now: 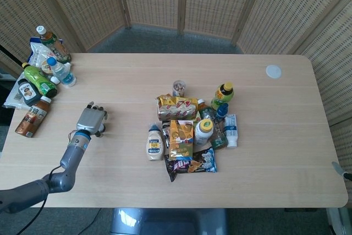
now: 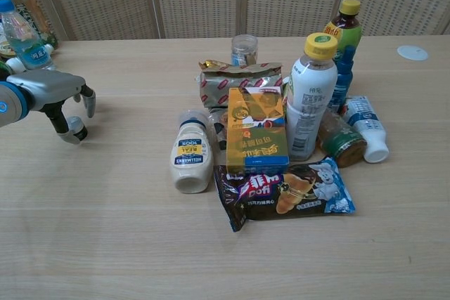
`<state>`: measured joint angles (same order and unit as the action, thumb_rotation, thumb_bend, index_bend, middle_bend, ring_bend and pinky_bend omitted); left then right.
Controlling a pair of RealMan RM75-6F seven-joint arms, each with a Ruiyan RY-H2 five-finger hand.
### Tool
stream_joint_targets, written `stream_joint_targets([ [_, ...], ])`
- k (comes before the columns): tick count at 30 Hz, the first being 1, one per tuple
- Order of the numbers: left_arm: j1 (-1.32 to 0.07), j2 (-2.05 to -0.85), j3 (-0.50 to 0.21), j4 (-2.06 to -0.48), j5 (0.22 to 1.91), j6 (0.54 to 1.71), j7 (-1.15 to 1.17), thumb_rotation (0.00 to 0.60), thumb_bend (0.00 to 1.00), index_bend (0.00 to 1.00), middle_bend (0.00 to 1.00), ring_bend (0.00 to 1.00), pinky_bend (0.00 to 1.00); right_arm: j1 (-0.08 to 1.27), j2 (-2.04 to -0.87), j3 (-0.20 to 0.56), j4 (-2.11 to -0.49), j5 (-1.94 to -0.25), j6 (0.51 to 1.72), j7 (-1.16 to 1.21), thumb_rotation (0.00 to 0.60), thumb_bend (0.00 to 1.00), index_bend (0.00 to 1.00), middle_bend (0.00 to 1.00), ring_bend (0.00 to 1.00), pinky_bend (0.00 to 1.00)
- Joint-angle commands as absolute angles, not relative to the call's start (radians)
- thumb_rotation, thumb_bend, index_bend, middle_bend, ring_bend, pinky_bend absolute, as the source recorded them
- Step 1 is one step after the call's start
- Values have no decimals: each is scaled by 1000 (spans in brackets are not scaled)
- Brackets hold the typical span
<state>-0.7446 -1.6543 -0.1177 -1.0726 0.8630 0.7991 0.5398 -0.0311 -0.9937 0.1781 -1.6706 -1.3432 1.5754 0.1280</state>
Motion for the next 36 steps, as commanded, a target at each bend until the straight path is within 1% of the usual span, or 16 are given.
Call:
stream_joint_targets([
  [1, -741, -1663, -114, -1060, 863, 805, 543, 600, 0, 485, 380, 395, 357, -31, -993, 179, -1670, -1343, 1575, 130, 600, 0, 0, 0, 0, 0],
  [5, -737, -1670, -110, -1046, 862, 806, 545, 600, 1, 500, 399, 400, 366, -32, -993, 178, -1670, -1344, 1575, 132, 600, 0, 0, 0, 0, 0],
  [7, -734, -1675, -107, -1038, 864, 807, 546, 600, 2, 512, 410, 421, 376, -31, -993, 178, -1670, -1343, 1573, 131, 600, 0, 0, 0, 0, 0],
  [14, -727, -1692, -106, -1019, 886, 822, 534, 600, 11, 615, 514, 561, 504, -31, -994, 177, -1670, -1344, 1574, 127, 600, 0, 0, 0, 0, 0],
  [16, -725, -1692, -107, -1018, 897, 829, 528, 600, 13, 634, 536, 586, 525, -31, -994, 177, -1670, -1343, 1574, 127, 600, 0, 0, 0, 0, 0],
  [22, -721, -1673, -118, -1045, 917, 847, 517, 600, 17, 657, 563, 597, 527, -32, -993, 177, -1671, -1345, 1575, 130, 600, 0, 0, 0, 0, 0],
  [29, -721, -1605, -151, -1143, 909, 888, 533, 600, 18, 658, 564, 598, 527, -36, -987, 178, -1677, -1349, 1581, 140, 600, 0, 0, 0, 0, 0],
  [36, -730, -1461, -206, -1347, 884, 966, 592, 600, 18, 672, 576, 601, 527, -41, -977, 178, -1685, -1358, 1590, 156, 600, 0, 0, 0, 0, 0],
])
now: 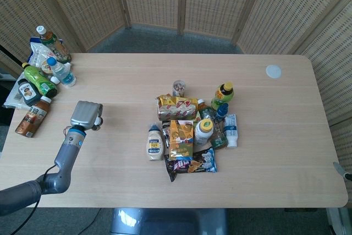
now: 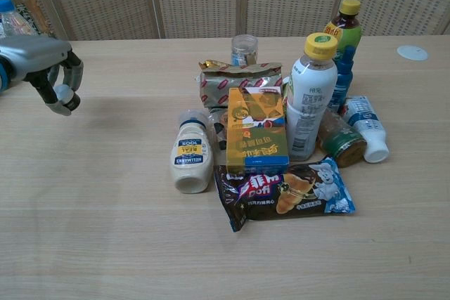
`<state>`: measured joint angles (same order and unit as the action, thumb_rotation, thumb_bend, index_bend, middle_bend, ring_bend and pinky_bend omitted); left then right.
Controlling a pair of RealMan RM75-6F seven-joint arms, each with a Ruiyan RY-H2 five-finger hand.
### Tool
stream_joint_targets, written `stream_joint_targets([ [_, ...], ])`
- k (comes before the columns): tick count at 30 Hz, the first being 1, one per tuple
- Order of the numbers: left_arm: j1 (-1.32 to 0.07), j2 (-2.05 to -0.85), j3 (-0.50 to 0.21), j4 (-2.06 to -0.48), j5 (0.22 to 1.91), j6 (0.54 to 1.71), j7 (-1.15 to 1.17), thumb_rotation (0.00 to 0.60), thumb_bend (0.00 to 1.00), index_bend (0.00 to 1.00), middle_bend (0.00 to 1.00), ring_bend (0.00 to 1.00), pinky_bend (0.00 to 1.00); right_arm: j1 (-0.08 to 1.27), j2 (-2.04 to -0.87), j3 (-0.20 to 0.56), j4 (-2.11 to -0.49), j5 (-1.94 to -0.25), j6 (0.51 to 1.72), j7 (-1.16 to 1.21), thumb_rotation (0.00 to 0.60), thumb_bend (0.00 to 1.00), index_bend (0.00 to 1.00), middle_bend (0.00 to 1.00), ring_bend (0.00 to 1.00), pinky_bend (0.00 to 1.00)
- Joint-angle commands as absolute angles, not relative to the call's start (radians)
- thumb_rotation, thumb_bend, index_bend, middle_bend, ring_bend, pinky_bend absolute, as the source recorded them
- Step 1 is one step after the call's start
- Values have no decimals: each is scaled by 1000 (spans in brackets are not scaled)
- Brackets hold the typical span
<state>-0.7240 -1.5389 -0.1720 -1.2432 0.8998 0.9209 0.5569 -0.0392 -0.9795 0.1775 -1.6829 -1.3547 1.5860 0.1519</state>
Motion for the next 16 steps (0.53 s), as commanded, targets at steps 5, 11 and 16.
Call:
stream_joint_targets([
  [5, -740, -1359, -249, -1494, 864, 1025, 634, 600, 18, 672, 575, 602, 527, -48, -968, 176, -1696, -1368, 1602, 166, 600, 0, 0, 0, 0, 0],
  [11, -755, -1257, -289, -1639, 826, 1083, 689, 600, 16, 671, 575, 601, 527, -55, -957, 174, -1706, -1379, 1615, 179, 600, 0, 0, 0, 0, 0],
  [16, -769, -1203, -305, -1717, 799, 1117, 721, 600, 17, 671, 575, 602, 526, -60, -949, 174, -1712, -1382, 1620, 193, 600, 0, 0, 0, 0, 0],
])
